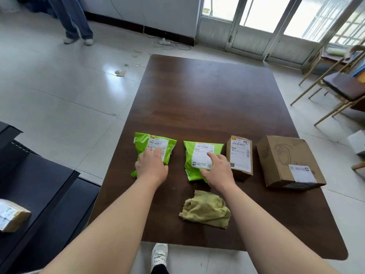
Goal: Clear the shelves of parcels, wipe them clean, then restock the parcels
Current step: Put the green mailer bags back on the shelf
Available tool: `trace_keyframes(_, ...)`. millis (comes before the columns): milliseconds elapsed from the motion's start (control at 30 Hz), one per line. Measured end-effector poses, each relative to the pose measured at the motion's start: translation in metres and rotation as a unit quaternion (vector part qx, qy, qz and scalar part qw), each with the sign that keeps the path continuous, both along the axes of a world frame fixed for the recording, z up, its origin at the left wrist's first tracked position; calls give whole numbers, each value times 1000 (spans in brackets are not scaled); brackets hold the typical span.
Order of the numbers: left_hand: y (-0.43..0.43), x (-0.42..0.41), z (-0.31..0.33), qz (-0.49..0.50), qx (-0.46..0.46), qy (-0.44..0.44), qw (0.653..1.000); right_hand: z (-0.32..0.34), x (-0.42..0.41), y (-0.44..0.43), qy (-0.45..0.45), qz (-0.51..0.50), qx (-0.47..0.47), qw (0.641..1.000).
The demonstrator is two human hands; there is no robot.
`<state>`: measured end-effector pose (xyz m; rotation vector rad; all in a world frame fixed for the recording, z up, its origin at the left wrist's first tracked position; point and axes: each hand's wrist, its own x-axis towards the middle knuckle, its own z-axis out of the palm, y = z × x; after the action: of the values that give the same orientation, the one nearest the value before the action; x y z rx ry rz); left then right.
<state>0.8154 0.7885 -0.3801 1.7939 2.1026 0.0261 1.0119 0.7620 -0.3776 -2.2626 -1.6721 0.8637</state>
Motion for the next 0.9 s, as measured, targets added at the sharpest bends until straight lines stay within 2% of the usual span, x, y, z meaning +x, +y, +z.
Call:
trace_keyframes(200,30,-11,-24,19,-108,10,994,-22,-11,17,-42,-1,-26,999)
trace_keyframes(367,45,-15,-39,32,-154,-21,987,-36,-12,28,-74,-11,-42,996)
trace_keyframes(900,72,-31,-44,-16,-72,22,997,-67,-22,60,-137,-1,-121,983)
